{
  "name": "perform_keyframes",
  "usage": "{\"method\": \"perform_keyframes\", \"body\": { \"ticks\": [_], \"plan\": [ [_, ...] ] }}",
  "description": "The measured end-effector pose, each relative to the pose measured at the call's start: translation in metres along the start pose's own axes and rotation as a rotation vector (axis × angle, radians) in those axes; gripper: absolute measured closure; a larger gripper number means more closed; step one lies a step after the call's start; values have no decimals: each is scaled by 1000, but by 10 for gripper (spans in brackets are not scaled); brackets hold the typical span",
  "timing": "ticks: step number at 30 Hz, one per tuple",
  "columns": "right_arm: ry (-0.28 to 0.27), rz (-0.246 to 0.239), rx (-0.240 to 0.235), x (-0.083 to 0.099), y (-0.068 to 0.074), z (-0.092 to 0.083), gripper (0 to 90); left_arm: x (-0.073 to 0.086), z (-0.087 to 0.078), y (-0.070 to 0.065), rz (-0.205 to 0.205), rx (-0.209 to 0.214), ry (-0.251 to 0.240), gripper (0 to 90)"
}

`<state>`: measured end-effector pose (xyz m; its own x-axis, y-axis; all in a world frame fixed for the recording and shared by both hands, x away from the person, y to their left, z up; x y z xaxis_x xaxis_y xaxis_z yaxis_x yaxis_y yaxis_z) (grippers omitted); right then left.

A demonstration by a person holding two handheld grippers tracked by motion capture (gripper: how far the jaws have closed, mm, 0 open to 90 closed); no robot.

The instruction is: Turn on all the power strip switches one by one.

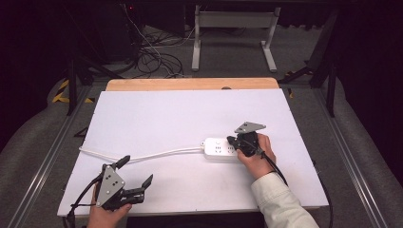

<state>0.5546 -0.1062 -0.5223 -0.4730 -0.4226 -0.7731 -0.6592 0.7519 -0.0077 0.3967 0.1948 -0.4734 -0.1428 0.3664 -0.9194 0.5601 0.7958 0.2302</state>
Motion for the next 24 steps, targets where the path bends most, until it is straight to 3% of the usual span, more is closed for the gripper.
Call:
{"method": "perform_keyframes", "body": {
  "ticks": [18, 20, 23, 24],
  "plan": [
    [-8, 47, -10, 2, -2, 1, 900, 0, 0, 0, 7, -1, 3, 110],
    [-28, 19, 5, -2, -1, -6, 900, 0, 0, 0, -3, 1, 1, 110],
    [-168, 38, -15, -23, 3, -27, 900, 0, 1, 1, 2, -1, 4, 111],
    [-187, 39, -14, -27, 4, -31, 900, 0, 1, 2, 4, -2, 5, 110]
  ]
}}
Point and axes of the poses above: each handheld gripper's, and its own axes: z roughly forward along the jaws, x roughly out of its underside, y roughly to its left, the point moved 9 cm from there along z, roughly forward along the jaws, and after that the axes turned 3 degrees about z, right-handed, at the moved point
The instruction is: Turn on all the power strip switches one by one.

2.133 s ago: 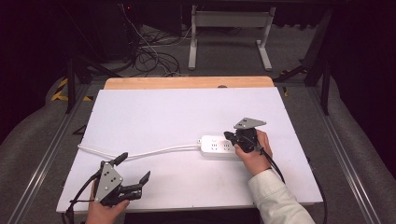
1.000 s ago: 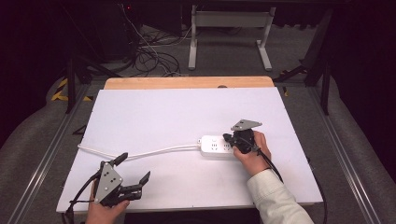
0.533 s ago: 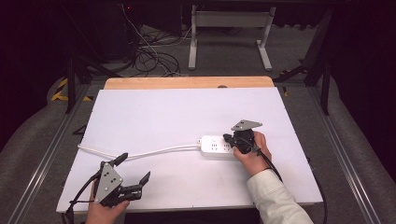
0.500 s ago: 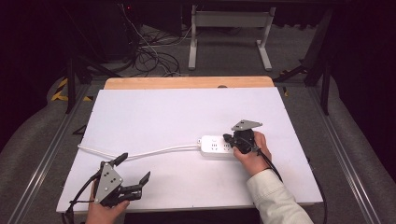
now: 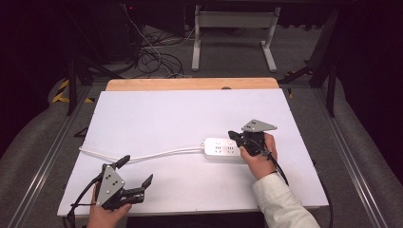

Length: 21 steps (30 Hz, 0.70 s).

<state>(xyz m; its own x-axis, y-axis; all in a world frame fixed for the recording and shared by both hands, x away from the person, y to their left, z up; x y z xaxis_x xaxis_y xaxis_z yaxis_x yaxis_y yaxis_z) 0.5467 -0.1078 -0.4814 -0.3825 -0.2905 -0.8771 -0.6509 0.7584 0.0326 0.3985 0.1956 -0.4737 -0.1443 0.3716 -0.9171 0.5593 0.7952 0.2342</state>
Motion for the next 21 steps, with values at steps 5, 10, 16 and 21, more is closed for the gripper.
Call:
{"method": "perform_keyframes", "body": {
  "ticks": [5, 10, 16, 21],
  "plan": [
    [-1, -26, -14, -6, 9, -4, 900, 0, 0, -1, -3, 2, -3, 110],
    [10, -31, -14, -5, 9, -1, 900, 0, 0, -1, 0, 1, -1, 110],
    [24, -24, -22, -5, 10, 3, 900, 0, 0, 0, -1, -1, -1, 110],
    [50, -40, -68, -3, 21, 13, 900, 0, 0, -1, -7, 1, -2, 111]
  ]
}}
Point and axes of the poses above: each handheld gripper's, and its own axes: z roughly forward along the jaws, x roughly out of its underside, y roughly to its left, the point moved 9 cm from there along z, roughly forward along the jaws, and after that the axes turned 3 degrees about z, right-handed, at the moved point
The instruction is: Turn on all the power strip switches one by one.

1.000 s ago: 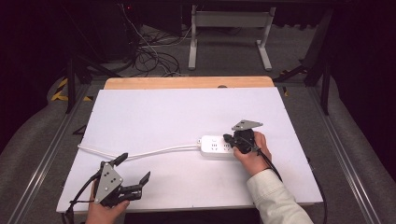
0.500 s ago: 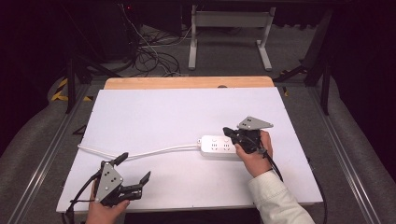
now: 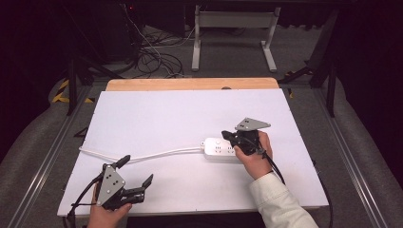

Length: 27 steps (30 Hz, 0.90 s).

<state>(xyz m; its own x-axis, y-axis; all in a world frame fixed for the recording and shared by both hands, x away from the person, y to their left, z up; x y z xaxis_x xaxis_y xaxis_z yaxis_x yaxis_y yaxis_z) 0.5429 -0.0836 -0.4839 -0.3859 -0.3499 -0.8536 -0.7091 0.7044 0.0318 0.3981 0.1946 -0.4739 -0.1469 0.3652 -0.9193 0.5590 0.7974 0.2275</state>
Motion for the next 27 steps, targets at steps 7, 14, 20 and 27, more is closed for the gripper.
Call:
{"method": "perform_keyframes", "body": {
  "ticks": [7, 14, 20, 27],
  "plan": [
    [45, 5, -8, 7, 2, 16, 900, 0, 0, 0, 0, 0, 1, 111],
    [76, 1, -12, 11, 6, 28, 900, 0, 0, 1, 7, -2, 1, 110],
    [96, -6, -1, 15, 6, 32, 900, 0, -1, 1, 5, -1, 2, 111],
    [113, -7, 12, 18, 4, 35, 900, 0, 0, 1, 7, -2, 1, 110]
  ]
}}
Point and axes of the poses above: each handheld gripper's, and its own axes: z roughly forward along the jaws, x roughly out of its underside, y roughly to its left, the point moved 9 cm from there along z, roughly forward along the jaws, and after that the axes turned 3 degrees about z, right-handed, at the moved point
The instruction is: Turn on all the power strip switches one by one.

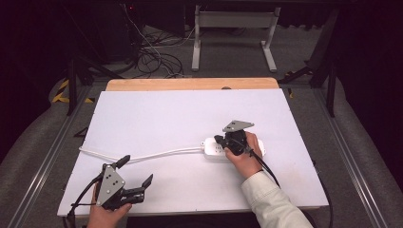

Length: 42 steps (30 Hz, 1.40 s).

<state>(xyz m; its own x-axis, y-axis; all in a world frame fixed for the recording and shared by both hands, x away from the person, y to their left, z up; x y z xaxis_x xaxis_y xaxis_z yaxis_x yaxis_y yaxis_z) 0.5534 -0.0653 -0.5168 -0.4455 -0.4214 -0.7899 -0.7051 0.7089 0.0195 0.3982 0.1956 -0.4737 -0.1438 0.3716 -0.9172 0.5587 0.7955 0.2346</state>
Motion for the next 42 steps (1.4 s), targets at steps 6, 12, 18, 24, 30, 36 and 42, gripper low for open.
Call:
{"method": "perform_keyframes", "body": {
  "ticks": [6, 12, 18, 24, 30, 36, 42],
  "plan": [
    [11, -2, 12, 2, -1, 1, 900, 0, 0, 0, -1, 1, 1, 111],
    [10, -11, 18, 2, 0, 2, 900, 0, 0, 0, -2, 1, 1, 110],
    [11, -34, 29, 3, 1, 2, 900, 0, 0, 0, 0, 1, 1, 110],
    [14, -20, 24, 4, 1, 3, 900, 0, -1, 0, 2, 0, -1, 110],
    [17, 4, 10, 5, -1, 3, 900, 0, -1, 0, 1, 1, -1, 111],
    [16, 11, 12, 5, -1, 4, 900, 0, 0, -1, 2, 1, -1, 111],
    [20, 37, -4, 6, -2, 4, 900, 0, 0, -1, 0, 1, -2, 111]
  ]
}}
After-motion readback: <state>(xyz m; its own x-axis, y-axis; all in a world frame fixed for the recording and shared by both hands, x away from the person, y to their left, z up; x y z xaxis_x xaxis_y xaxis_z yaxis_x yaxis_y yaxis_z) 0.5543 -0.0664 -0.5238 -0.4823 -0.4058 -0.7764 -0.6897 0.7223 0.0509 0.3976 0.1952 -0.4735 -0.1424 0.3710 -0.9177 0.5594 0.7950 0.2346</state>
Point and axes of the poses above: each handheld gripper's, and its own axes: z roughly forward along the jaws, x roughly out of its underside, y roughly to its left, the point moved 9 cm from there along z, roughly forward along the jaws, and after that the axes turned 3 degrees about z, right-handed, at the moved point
